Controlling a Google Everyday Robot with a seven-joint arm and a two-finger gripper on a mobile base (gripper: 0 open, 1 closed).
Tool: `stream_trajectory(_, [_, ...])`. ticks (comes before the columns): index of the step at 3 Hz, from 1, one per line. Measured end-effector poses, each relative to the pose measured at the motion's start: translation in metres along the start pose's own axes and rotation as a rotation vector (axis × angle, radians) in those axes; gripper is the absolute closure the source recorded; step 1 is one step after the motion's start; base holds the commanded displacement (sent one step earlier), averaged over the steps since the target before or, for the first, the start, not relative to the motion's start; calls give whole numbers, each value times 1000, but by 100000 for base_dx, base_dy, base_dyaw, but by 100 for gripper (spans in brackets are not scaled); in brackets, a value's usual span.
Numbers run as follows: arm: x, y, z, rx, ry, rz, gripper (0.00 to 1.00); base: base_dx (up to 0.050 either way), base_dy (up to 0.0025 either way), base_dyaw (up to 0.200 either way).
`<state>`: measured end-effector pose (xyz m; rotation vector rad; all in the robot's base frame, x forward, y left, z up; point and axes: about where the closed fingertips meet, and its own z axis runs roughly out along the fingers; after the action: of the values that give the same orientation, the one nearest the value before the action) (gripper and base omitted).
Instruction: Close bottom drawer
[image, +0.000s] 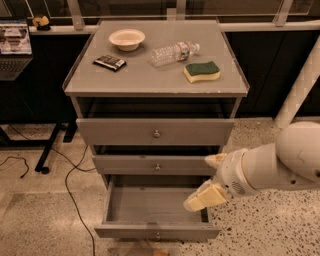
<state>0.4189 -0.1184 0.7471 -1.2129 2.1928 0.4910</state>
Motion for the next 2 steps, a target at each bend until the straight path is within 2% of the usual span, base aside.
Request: stream_trajectory(2, [3, -1, 3, -2, 1, 6, 65, 0, 0, 0])
